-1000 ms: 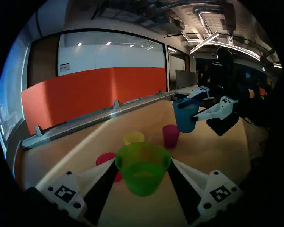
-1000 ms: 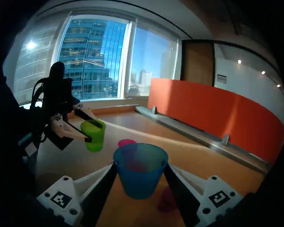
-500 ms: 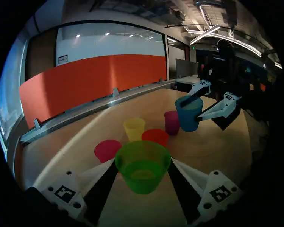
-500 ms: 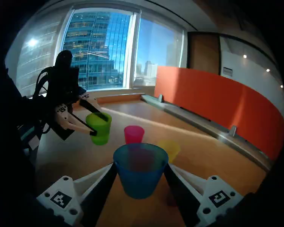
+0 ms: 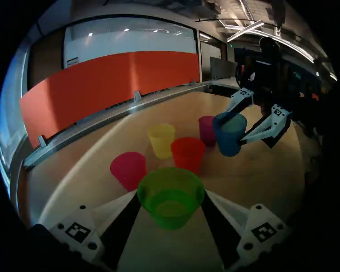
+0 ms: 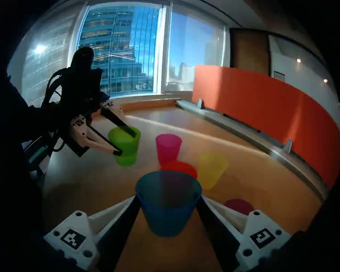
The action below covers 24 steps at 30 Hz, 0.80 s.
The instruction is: Pour water
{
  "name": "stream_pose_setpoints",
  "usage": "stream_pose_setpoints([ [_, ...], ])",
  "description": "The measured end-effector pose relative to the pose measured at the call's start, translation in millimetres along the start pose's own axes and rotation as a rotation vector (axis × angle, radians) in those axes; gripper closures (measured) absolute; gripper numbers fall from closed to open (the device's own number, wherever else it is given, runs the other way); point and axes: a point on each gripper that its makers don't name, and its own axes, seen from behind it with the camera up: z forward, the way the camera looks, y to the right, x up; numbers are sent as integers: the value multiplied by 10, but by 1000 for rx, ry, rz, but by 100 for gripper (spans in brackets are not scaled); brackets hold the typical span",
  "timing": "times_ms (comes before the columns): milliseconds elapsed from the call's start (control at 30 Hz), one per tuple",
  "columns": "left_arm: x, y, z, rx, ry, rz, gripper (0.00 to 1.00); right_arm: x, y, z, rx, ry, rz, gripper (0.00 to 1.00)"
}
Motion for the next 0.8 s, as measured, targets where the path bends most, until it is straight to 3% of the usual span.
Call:
stream_pose_setpoints([
  [800,-185,-32,123,-12,-59,-7,13,-267,-124,212,53,-70,1,10],
])
